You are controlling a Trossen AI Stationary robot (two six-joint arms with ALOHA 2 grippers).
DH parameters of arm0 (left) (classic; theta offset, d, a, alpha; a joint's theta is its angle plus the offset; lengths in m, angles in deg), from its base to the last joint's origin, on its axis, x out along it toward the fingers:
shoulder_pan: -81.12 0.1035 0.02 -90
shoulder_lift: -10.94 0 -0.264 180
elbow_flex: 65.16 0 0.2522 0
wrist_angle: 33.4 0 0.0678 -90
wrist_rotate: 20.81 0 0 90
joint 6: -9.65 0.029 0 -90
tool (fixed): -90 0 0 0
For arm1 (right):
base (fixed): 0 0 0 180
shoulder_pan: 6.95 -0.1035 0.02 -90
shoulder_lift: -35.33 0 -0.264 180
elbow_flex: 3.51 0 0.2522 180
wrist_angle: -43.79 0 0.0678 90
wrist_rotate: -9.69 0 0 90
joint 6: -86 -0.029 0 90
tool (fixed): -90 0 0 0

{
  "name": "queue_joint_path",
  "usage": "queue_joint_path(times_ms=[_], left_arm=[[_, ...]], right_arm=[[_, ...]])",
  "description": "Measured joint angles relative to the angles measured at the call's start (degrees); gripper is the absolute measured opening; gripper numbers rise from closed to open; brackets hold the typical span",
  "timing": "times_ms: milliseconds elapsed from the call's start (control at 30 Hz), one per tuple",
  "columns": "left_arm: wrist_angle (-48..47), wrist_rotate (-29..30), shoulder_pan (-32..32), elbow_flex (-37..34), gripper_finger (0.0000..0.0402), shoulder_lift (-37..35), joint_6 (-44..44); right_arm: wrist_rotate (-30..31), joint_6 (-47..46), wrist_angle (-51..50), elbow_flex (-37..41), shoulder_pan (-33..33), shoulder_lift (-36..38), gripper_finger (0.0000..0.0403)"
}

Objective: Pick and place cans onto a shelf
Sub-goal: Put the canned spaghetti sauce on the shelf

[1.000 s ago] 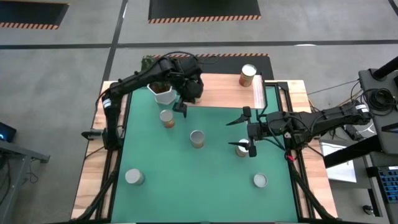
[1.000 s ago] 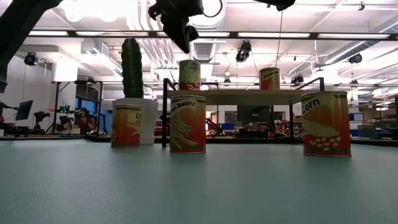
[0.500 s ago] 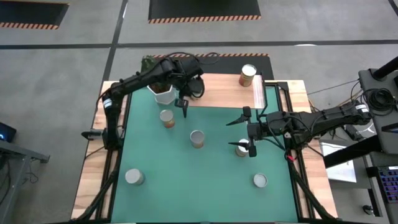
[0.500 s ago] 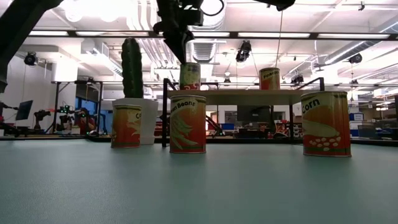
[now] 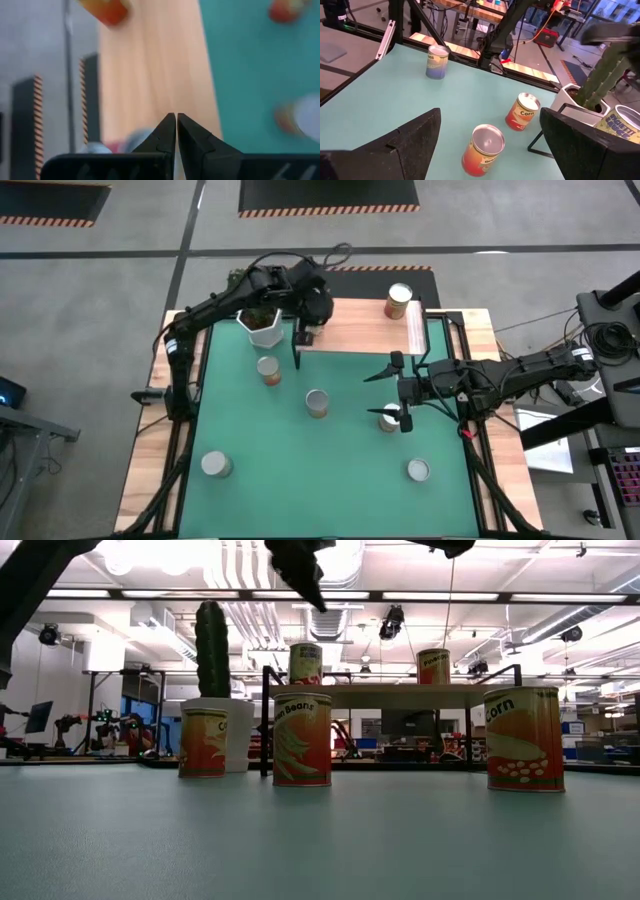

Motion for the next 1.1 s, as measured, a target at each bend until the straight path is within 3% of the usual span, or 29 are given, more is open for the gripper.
queue_joint_path(times_ms=[333, 433, 633, 1100], left_arm=[[10.18, 0.34, 1.20, -0.97, 0.0000, 3.70, 1.10], [10.18, 0.85, 1.36, -1.02, 0.0000, 5.50, 0.84], [8.01, 7.81, 1.57, -1.08, 0.0000, 7.22, 0.79], [3.33, 7.82, 2.01, -1.60, 0.0000, 7.17, -0.31]], right_arm=[[0.00, -0.07, -0.02, 0.00, 0.00, 0.00, 0.0328], [0.00, -0.07, -0.03, 0.00, -0.01, 0.00, 0.0328], [0.02, -0.02, -0.22, 0.02, 0.00, 0.00, 0.0328], [0.02, -0.02, -0.26, 0.02, -0.01, 0.00, 0.0328]])
